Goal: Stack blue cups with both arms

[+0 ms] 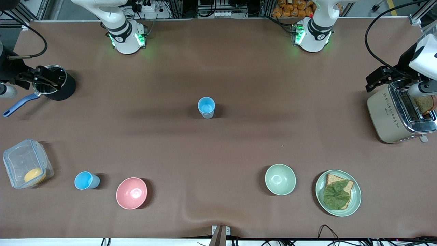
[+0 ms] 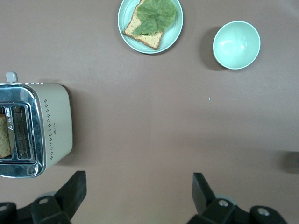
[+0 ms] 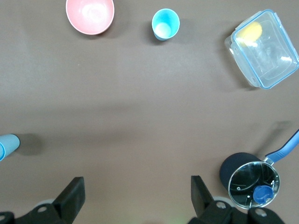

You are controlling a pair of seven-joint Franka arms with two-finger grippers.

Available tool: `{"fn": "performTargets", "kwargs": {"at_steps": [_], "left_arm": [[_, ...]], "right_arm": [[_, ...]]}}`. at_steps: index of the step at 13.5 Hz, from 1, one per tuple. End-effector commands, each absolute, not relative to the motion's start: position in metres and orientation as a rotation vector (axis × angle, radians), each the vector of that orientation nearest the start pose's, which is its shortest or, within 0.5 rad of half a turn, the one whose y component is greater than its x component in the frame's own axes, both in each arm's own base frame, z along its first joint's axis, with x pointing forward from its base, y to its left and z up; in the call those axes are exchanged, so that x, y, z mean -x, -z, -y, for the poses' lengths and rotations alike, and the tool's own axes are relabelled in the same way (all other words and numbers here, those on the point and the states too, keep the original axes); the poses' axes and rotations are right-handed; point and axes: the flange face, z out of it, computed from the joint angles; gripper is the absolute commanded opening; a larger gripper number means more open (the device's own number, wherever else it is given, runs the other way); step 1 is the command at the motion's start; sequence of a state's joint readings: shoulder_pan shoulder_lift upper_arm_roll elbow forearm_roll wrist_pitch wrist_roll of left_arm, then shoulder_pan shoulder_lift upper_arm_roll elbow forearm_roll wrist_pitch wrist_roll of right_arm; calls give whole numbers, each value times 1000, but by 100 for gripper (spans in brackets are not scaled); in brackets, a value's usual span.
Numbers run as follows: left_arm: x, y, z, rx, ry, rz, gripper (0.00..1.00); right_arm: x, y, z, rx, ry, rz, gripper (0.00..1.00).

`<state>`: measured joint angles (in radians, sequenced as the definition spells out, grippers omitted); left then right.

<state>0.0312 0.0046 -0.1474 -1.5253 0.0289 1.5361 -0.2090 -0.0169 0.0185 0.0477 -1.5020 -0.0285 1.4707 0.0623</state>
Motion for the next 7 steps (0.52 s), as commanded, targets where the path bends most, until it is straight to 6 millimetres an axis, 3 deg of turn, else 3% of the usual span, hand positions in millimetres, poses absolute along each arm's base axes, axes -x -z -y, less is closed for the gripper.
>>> {"fn": "performTargets", "kwargs": {"at_steps": [1, 7], "left_arm": [[-550, -644, 53, 3128, 7, 131, 100], [-552, -643, 52, 3121, 7, 138, 100]], "right_arm": [[-548, -641, -16, 3182, -41, -29, 100], [-545, -636, -10, 3193, -82, -45, 100]]}}
